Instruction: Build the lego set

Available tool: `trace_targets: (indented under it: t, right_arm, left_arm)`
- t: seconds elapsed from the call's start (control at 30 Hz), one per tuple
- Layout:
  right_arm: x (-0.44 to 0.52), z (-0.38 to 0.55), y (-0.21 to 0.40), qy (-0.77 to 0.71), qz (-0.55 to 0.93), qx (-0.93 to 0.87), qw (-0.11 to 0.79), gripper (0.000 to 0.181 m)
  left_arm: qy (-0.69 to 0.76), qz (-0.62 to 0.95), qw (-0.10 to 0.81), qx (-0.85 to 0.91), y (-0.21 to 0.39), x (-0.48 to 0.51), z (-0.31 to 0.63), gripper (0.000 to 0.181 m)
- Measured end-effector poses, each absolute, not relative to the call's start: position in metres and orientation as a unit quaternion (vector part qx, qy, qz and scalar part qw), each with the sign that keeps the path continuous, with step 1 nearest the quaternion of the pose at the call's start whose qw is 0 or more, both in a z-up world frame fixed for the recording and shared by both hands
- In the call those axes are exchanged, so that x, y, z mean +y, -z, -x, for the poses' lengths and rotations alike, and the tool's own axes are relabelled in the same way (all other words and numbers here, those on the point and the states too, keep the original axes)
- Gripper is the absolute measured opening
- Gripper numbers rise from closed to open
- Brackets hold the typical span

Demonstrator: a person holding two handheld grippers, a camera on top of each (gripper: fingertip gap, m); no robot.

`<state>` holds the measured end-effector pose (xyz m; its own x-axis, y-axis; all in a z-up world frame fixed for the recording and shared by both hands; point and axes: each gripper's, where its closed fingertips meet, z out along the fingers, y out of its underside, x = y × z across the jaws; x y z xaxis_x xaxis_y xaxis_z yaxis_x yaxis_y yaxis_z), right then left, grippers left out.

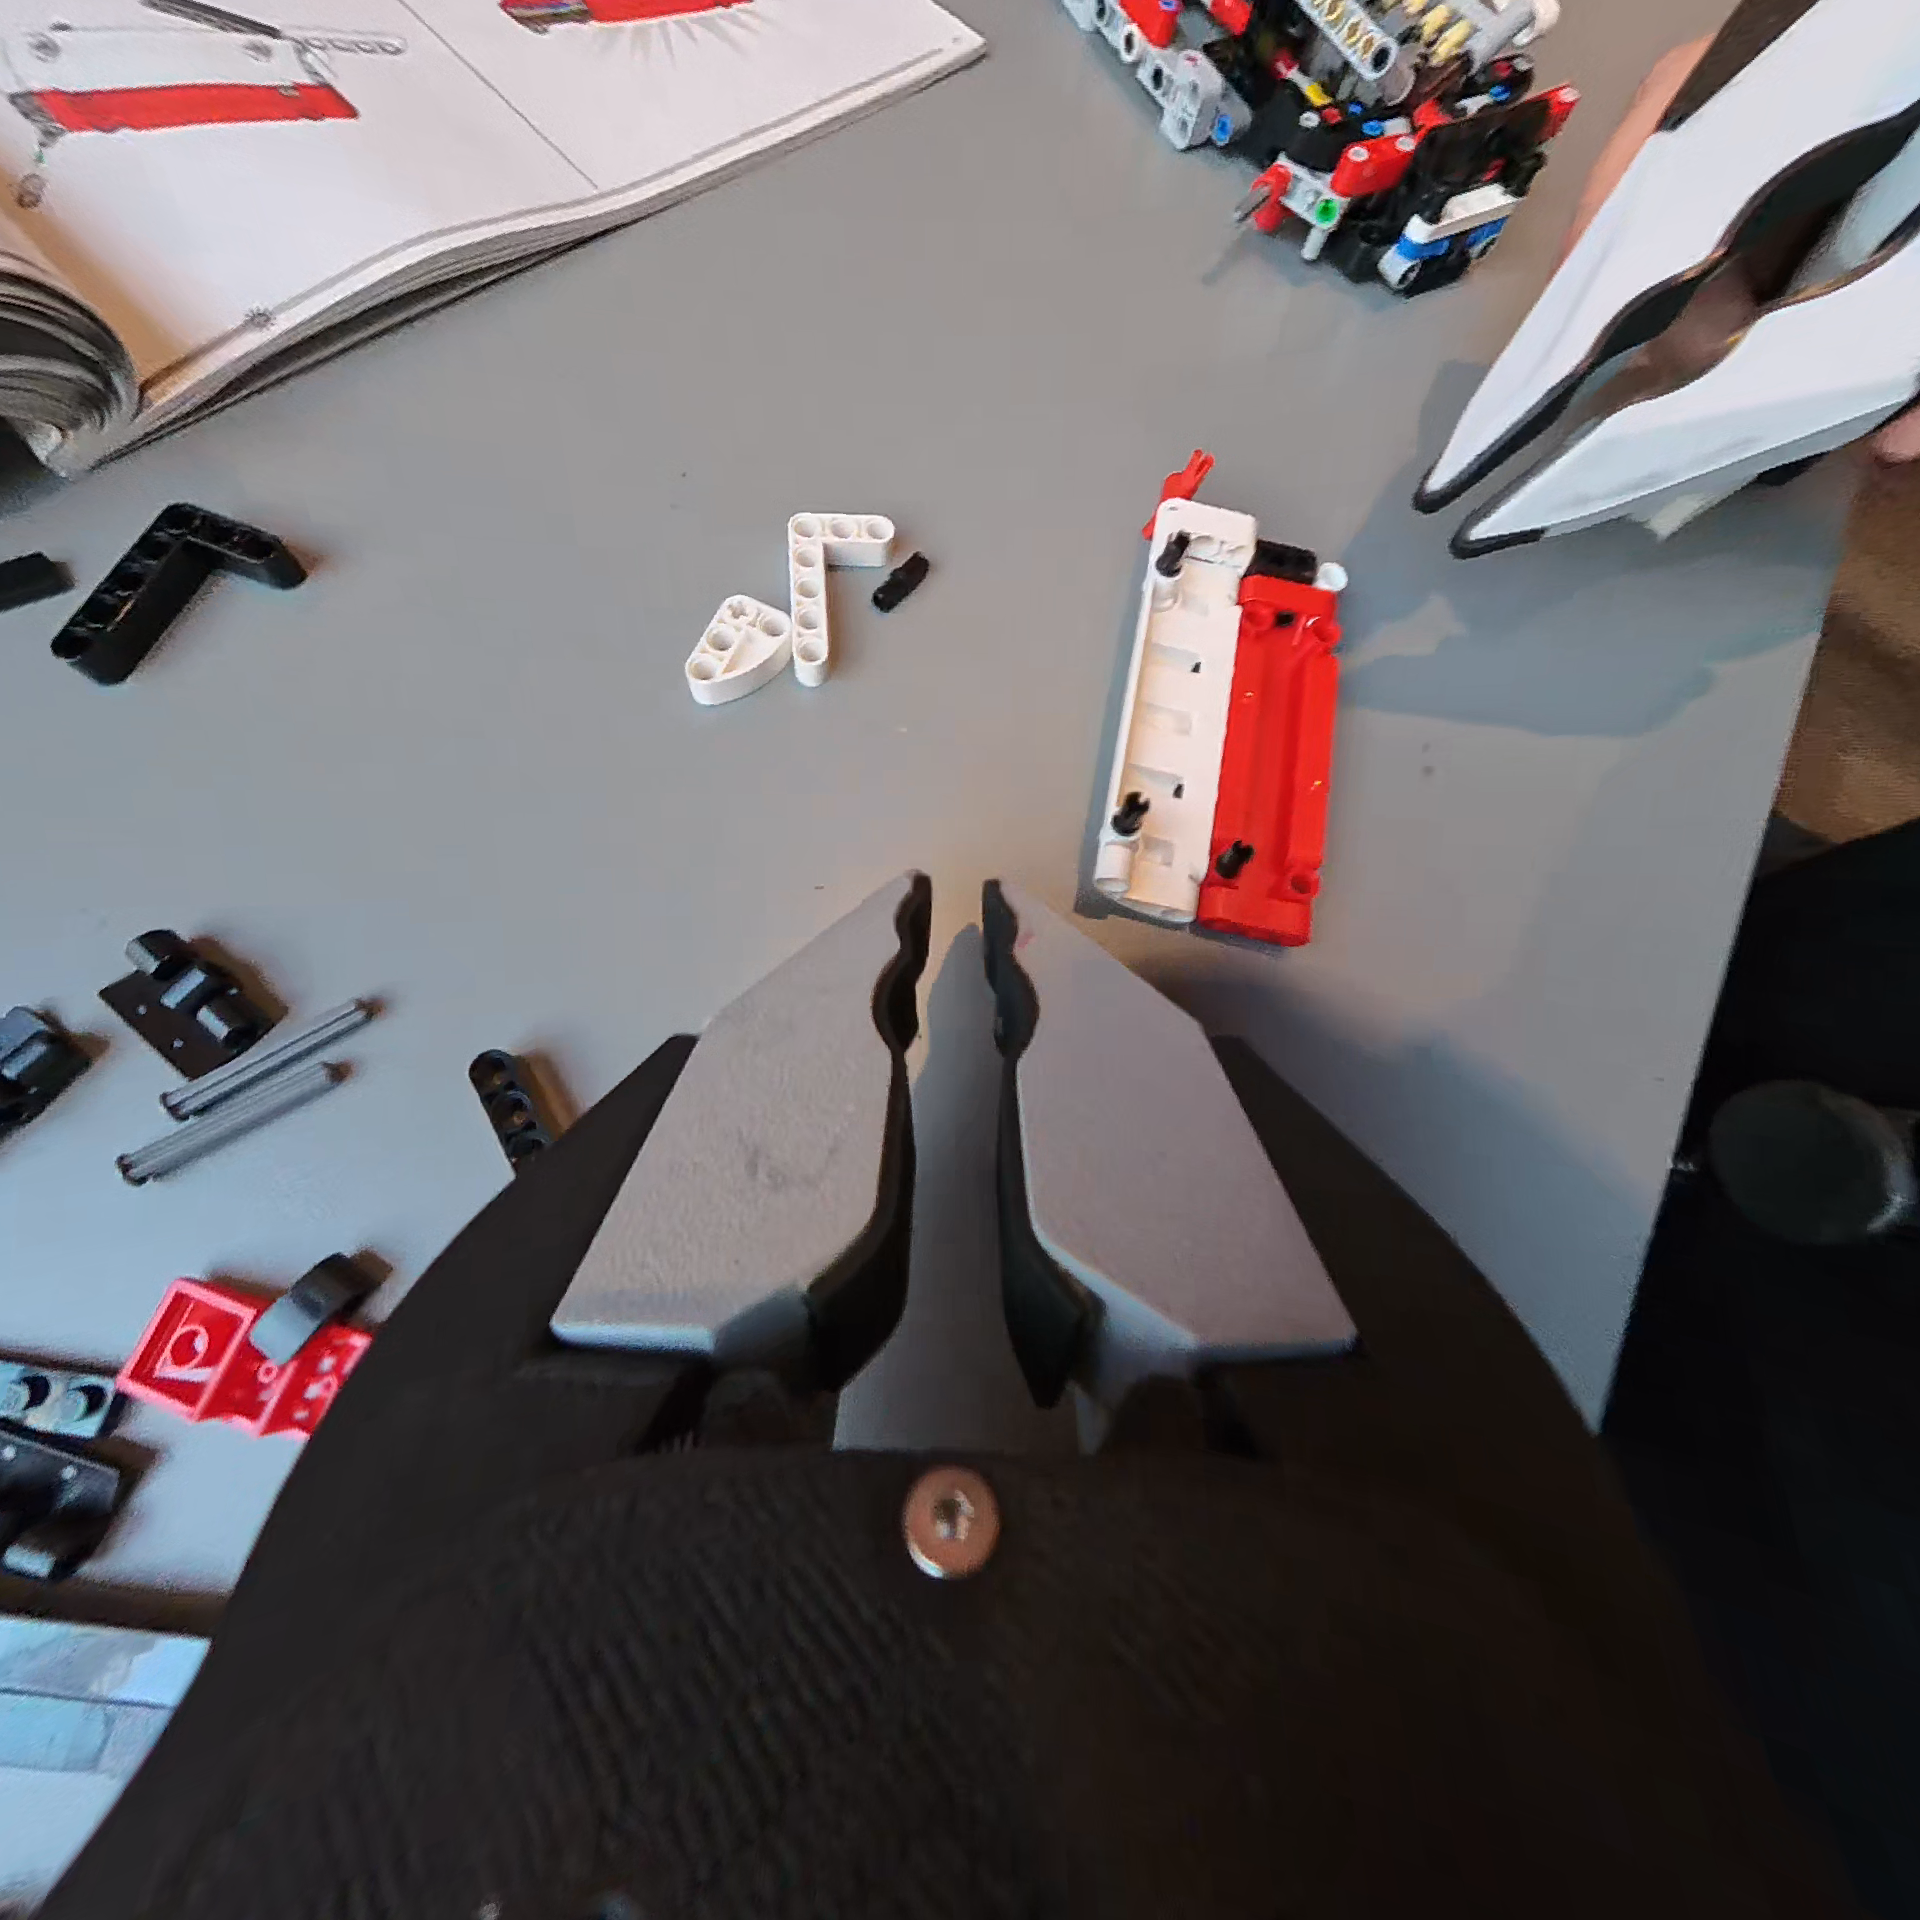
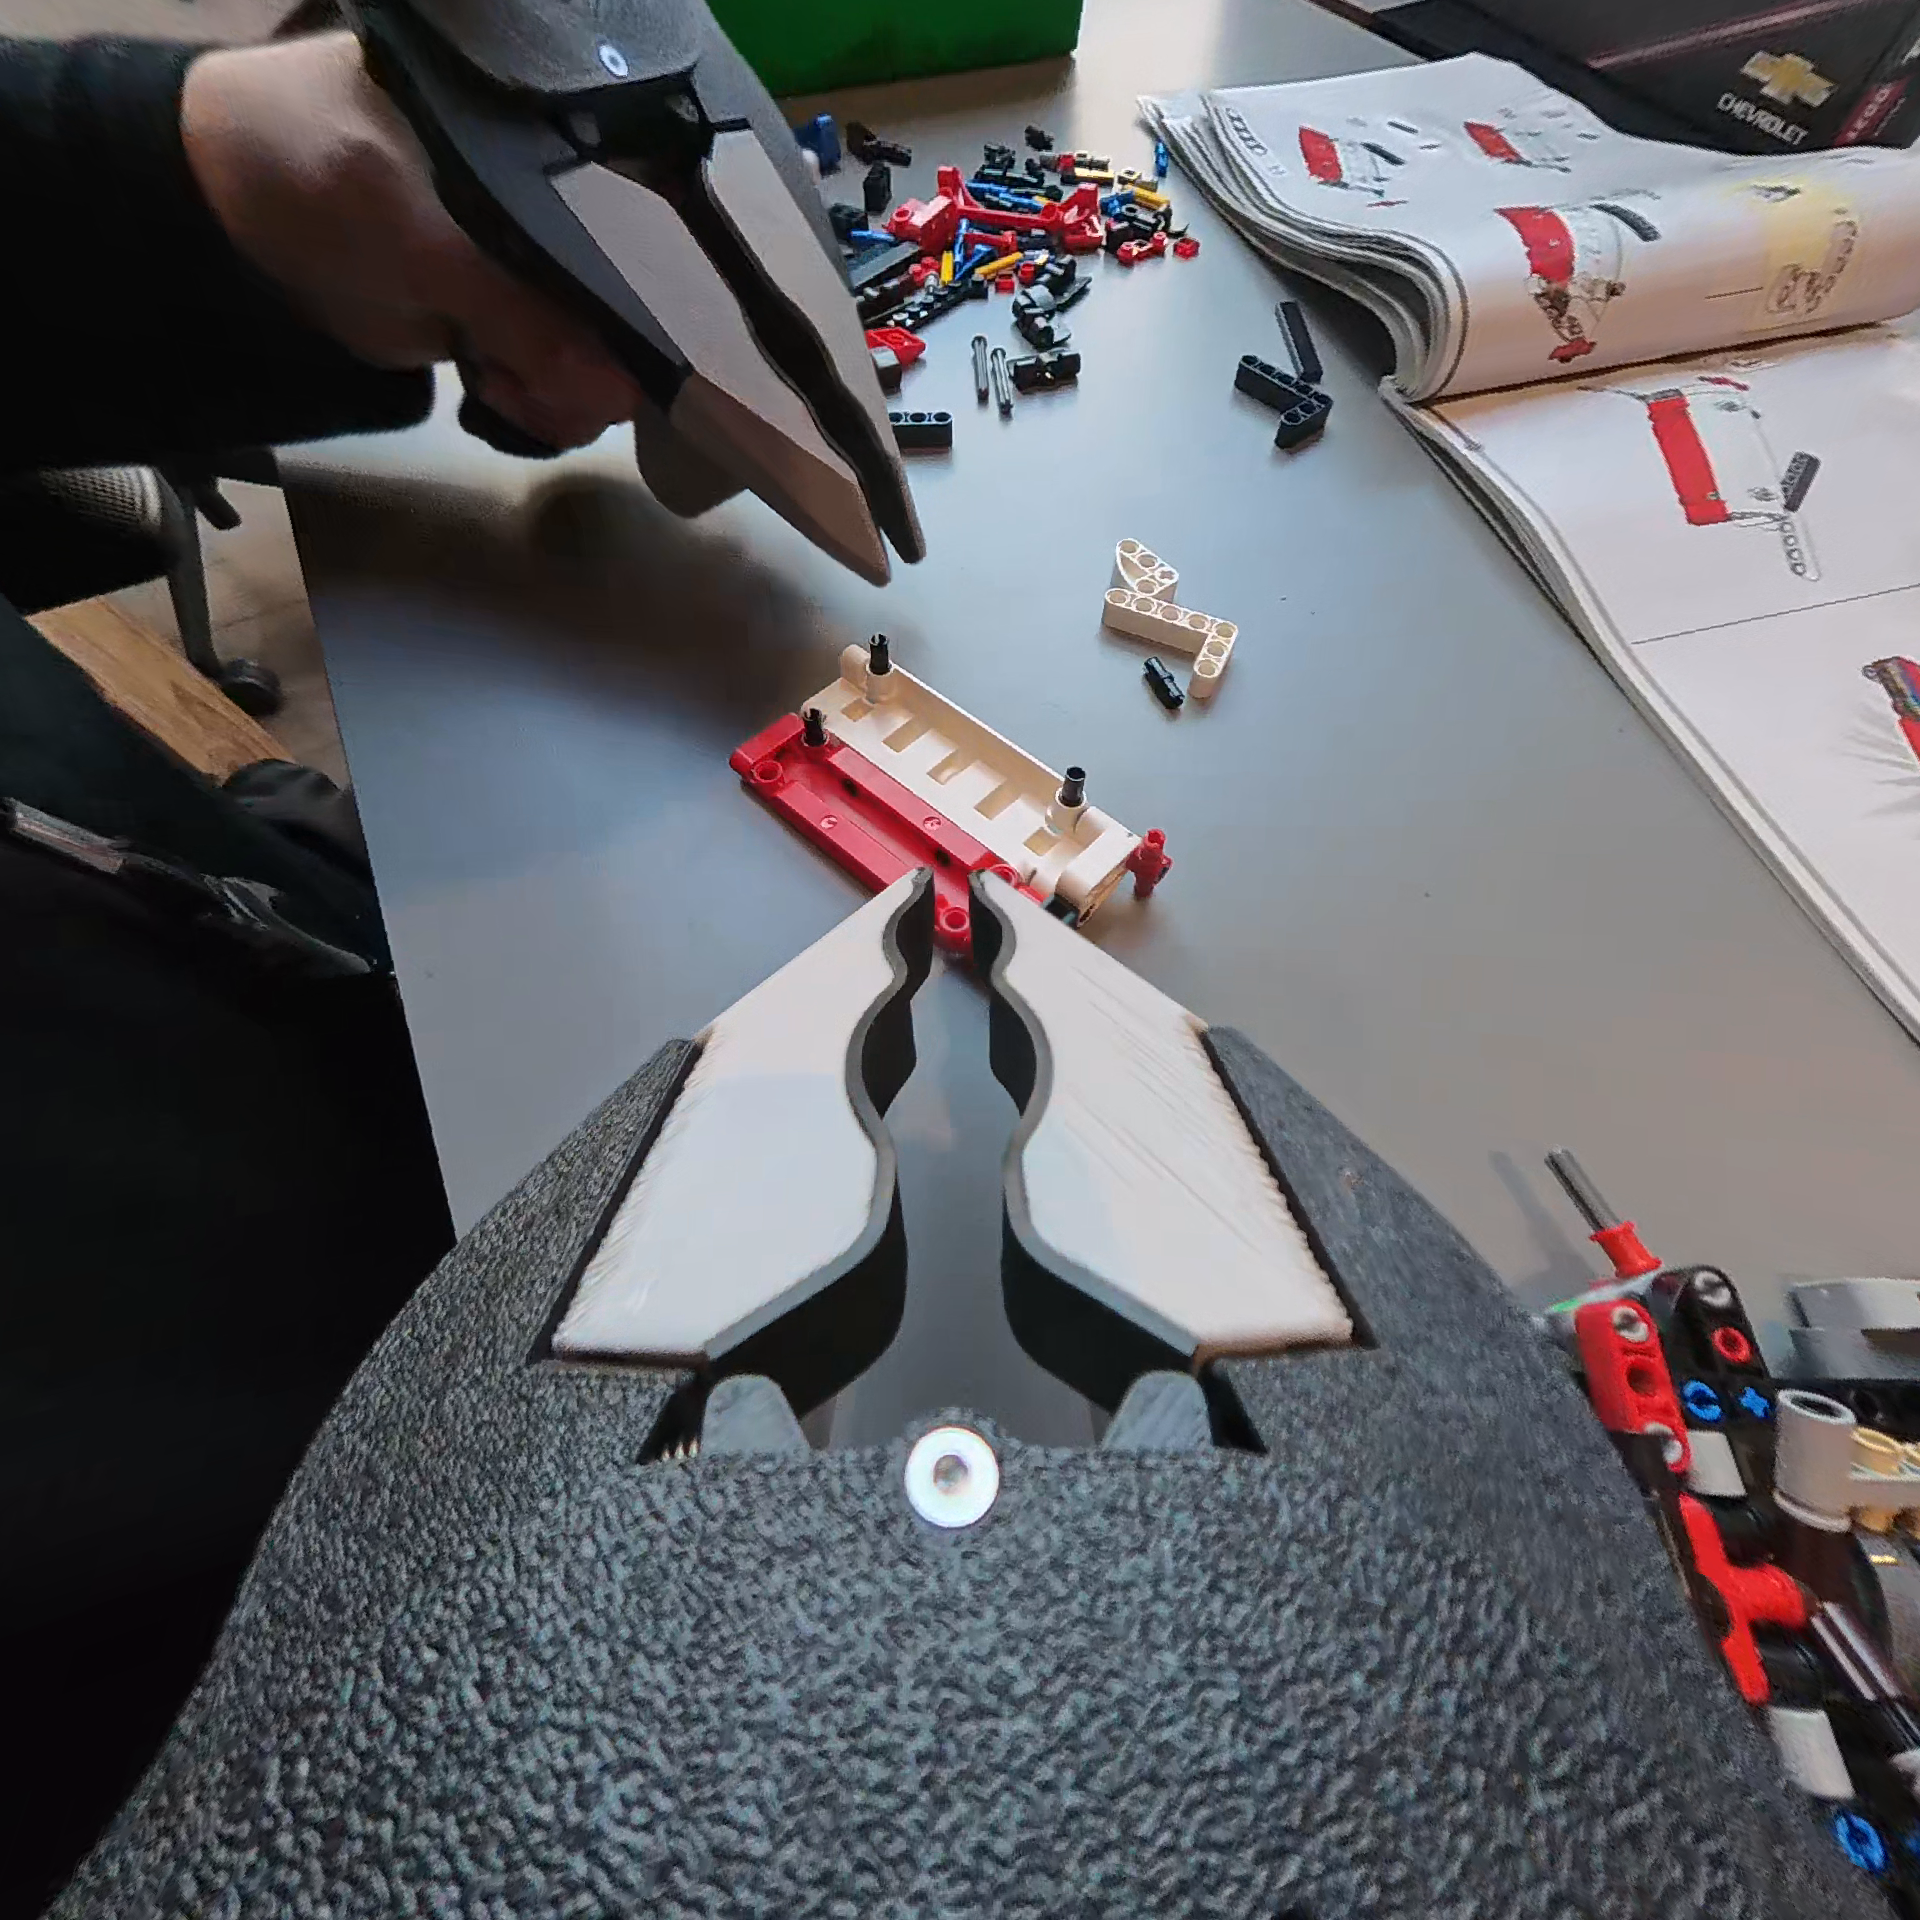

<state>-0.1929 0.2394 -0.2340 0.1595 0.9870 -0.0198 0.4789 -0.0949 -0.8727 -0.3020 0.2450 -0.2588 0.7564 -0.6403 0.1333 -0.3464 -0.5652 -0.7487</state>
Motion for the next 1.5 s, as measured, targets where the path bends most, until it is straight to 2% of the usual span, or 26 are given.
trace_targets:
  t: [0.17,0.57,1.5]
  right_arm:
    - [0.243,0.193,0.229,-0.36,0.661,-0.538,0.379,0.006]
    - [0.249,0.194,0.215,-0.386,0.644,-0.519,0.409,0.006]
    - [0.25,0.197,0.203,-0.419,0.621,-0.511,0.42,0.0]
  left_arm:
    - [0.173,0.856,0.387,0.295,0.26,0.245,0.3,0.005]
    - [0.191,0.863,0.359,0.299,0.267,0.242,0.297,0.01]
    - [0.231,0.874,0.343,0.257,0.267,0.246,0.301,0.006]
